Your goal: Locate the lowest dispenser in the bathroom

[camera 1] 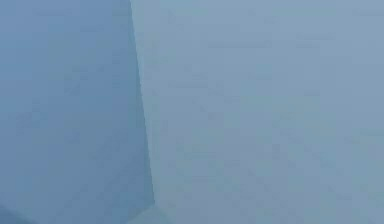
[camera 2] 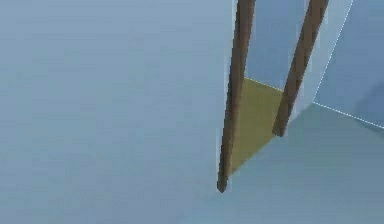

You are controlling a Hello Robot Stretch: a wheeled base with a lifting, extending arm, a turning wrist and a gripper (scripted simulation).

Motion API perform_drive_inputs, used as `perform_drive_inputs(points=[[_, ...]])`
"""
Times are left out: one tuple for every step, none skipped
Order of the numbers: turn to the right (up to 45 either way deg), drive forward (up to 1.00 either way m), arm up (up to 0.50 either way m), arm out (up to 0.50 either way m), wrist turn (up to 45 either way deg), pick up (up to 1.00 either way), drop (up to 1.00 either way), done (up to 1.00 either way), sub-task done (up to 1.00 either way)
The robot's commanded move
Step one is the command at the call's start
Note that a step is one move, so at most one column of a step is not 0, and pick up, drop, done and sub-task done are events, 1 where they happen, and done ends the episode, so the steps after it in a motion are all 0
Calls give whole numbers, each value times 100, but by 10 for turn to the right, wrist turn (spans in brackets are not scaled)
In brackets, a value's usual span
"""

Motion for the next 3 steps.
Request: perform_drive_inputs(points=[[0, 20, 0, 0, 0, 0, 0, 0, 0], [-450, 0, 0, 0, 0, 0, 0, 0, 0], [-90, 0, 0, 0, 0, 0, 0, 0, 0]])
